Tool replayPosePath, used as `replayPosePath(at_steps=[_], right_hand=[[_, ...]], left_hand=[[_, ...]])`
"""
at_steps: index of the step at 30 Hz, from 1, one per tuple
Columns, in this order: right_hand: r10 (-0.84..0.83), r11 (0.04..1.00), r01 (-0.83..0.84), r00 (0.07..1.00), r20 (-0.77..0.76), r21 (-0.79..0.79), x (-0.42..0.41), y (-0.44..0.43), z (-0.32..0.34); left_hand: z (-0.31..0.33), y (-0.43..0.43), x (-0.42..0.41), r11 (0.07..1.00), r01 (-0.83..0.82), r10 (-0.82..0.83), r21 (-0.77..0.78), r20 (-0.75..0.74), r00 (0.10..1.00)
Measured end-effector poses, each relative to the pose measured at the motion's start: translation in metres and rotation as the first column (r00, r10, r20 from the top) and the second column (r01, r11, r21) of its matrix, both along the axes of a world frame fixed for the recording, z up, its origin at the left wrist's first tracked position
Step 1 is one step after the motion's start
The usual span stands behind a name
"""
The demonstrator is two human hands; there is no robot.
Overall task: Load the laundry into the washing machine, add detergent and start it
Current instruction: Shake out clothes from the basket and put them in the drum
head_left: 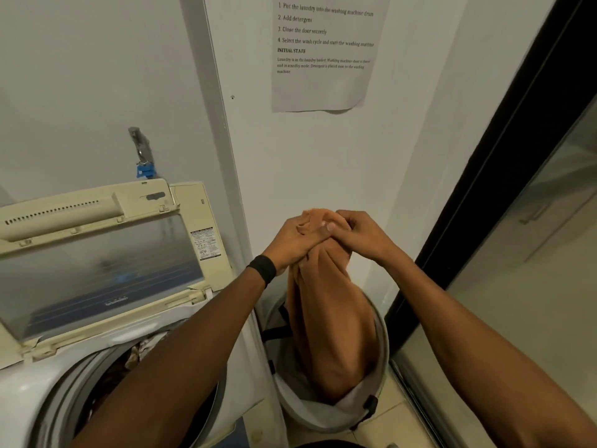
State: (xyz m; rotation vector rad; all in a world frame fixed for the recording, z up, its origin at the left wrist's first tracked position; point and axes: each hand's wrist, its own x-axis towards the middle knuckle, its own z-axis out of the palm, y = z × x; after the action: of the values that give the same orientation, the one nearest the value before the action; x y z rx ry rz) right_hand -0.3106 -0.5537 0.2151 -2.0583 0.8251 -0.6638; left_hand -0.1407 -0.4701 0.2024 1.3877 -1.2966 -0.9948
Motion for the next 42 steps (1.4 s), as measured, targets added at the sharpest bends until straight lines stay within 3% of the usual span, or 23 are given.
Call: replayPosePath(at_steps=[4,6,8,10,12,15,18,21,25,27,30,32,35,38,40,42], right_hand=[[0.085,0.969,-0.029,0.972,-0.219,0.247,-0.015,0.003,-0.024],[0.173,0.955,-0.052,0.899,-0.402,0.293,-0.030,-0.003,-0.045],[0.186,0.962,-0.058,0.855,-0.484,0.267,-0.047,-0.010,-0.058],[0.076,0.991,-0.019,0.894,-0.441,0.133,-0.059,-0.020,-0.056],[-0.038,0.998,0.047,0.966,-0.257,0.031,-0.062,-0.026,-0.034],[-0.034,0.996,0.035,0.999,0.012,-0.086,-0.050,-0.025,0.014],[0.073,0.977,-0.077,0.997,-0.025,-0.200,-0.018,-0.017,0.042],[0.042,0.984,-0.050,0.998,-0.047,-0.170,0.008,-0.015,0.039],[-0.064,0.994,0.057,0.996,-0.070,-0.096,0.003,-0.017,0.025],[0.005,0.999,0.003,0.988,-0.157,0.054,-0.009,-0.016,0.007],[0.168,0.963,-0.056,0.892,-0.421,0.264,-0.031,-0.016,-0.036],[0.158,0.960,-0.028,0.876,-0.455,0.279,-0.045,-0.020,-0.048],[0.018,0.993,0.026,0.929,-0.370,0.113,-0.057,-0.026,-0.014],[-0.041,0.998,0.043,0.998,-0.039,0.037,-0.058,-0.025,0.040],[-0.002,1.000,0.003,0.998,0.066,-0.018,-0.043,-0.018,0.065],[0.074,0.997,-0.072,0.996,0.046,-0.041,-0.020,-0.009,0.073]], left_hand=[[0.007,-0.003,0.006,0.994,-0.107,0.107,-0.007,-0.042,0.993],[0.012,-0.004,0.015,0.988,-0.155,0.153,-0.009,-0.093,0.984],[0.018,-0.003,0.024,0.981,-0.194,0.190,-0.024,-0.113,0.975],[0.019,-0.002,0.032,0.967,-0.247,0.241,-0.053,-0.105,0.965],[0.015,-0.004,0.038,0.947,-0.309,0.304,-0.090,-0.064,0.951],[0.011,-0.004,0.040,0.956,-0.268,0.263,-0.116,-0.058,0.963],[0.013,-0.008,0.024,0.991,-0.072,0.069,-0.116,-0.033,0.997],[0.020,-0.012,0.005,0.995,0.084,-0.084,-0.049,0.006,0.996],[0.025,-0.011,0.014,0.994,-0.046,0.051,-0.095,0.050,0.997],[0.029,-0.009,0.023,0.986,-0.112,0.110,-0.126,-0.024,0.994],[0.038,-0.011,0.035,0.970,-0.201,0.177,-0.140,-0.162,0.971],[0.040,-0.013,0.043,0.959,-0.243,0.220,-0.147,-0.155,0.963],[0.032,-0.015,0.054,0.918,-0.363,0.353,-0.162,-0.088,0.932],[0.023,-0.016,0.058,0.894,-0.420,0.415,-0.155,-0.066,0.907],[0.025,-0.015,0.048,0.941,-0.314,0.298,-0.122,-0.132,0.945],[0.030,-0.017,0.032,0.989,-0.097,0.083,-0.112,-0.120,0.989]])
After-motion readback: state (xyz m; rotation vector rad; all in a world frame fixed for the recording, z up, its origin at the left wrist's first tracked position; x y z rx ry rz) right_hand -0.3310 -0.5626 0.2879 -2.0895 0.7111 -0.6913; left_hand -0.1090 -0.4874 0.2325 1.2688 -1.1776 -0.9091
